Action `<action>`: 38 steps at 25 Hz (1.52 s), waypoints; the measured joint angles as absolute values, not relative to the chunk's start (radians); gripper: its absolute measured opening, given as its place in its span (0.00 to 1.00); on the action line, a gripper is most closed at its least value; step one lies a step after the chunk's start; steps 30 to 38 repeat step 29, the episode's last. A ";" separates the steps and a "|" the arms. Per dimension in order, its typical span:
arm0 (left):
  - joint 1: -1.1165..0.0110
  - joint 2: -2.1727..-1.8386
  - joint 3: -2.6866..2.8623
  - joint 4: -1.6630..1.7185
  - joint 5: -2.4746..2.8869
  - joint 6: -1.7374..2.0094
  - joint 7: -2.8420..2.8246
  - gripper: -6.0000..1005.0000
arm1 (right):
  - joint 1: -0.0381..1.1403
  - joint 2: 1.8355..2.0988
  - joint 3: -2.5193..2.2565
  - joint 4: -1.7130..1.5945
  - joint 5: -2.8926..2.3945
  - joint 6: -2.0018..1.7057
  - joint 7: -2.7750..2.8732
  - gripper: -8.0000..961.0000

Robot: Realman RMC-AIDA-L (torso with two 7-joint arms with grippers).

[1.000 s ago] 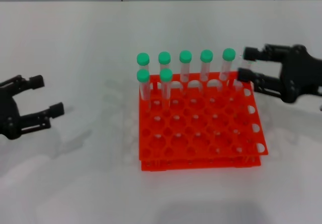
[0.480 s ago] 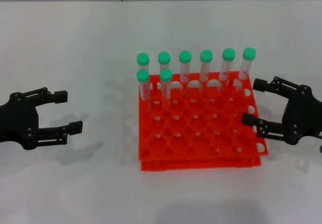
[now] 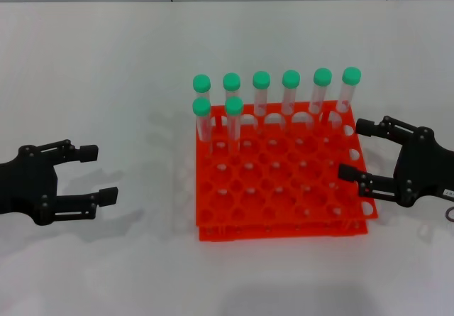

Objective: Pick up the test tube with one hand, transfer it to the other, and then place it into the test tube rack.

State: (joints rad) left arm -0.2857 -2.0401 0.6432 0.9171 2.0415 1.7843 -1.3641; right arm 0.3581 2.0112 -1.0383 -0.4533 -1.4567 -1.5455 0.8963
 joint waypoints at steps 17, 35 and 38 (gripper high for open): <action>-0.314 -2.051 0.643 0.916 2.036 1.815 -1.364 0.85 | 0.362 2.008 -1.065 -0.445 -1.495 -1.530 0.920 0.85; -0.327 -2.051 0.642 0.916 2.035 1.814 -1.363 0.85 | 0.365 1.996 -1.059 -0.458 -1.503 -1.533 0.939 0.85; -0.327 -2.051 0.642 0.916 2.035 1.814 -1.363 0.85 | 0.365 1.996 -1.059 -0.458 -1.503 -1.533 0.939 0.85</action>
